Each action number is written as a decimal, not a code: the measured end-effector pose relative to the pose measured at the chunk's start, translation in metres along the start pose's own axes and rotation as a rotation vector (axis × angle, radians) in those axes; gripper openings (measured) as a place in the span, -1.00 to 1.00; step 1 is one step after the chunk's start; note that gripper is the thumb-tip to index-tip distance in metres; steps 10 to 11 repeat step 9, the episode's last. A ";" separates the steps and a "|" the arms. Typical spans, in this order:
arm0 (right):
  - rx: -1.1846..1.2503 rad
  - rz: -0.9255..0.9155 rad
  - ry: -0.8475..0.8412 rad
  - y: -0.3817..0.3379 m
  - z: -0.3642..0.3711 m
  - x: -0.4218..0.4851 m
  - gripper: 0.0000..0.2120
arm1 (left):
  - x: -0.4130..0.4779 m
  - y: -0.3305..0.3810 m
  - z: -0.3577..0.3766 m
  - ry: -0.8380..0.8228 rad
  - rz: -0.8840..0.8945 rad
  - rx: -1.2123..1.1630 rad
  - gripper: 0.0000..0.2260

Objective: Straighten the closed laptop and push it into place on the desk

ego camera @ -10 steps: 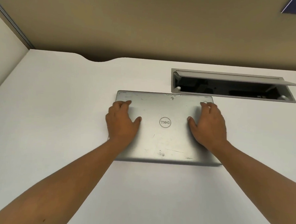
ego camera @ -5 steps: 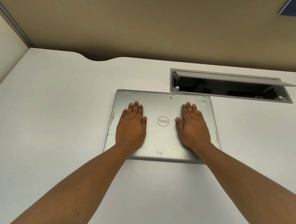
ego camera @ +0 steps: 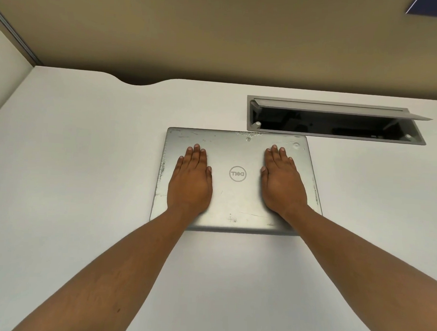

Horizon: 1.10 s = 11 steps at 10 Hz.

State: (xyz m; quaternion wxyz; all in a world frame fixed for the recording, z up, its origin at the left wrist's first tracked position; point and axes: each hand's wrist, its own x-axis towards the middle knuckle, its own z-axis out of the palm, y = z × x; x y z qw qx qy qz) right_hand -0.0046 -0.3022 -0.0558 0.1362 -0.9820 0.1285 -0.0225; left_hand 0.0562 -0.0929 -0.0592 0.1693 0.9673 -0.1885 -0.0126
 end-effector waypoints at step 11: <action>0.148 -0.028 0.112 -0.002 -0.049 0.015 -0.51 | 0.029 0.010 -0.037 0.107 0.168 0.096 -0.50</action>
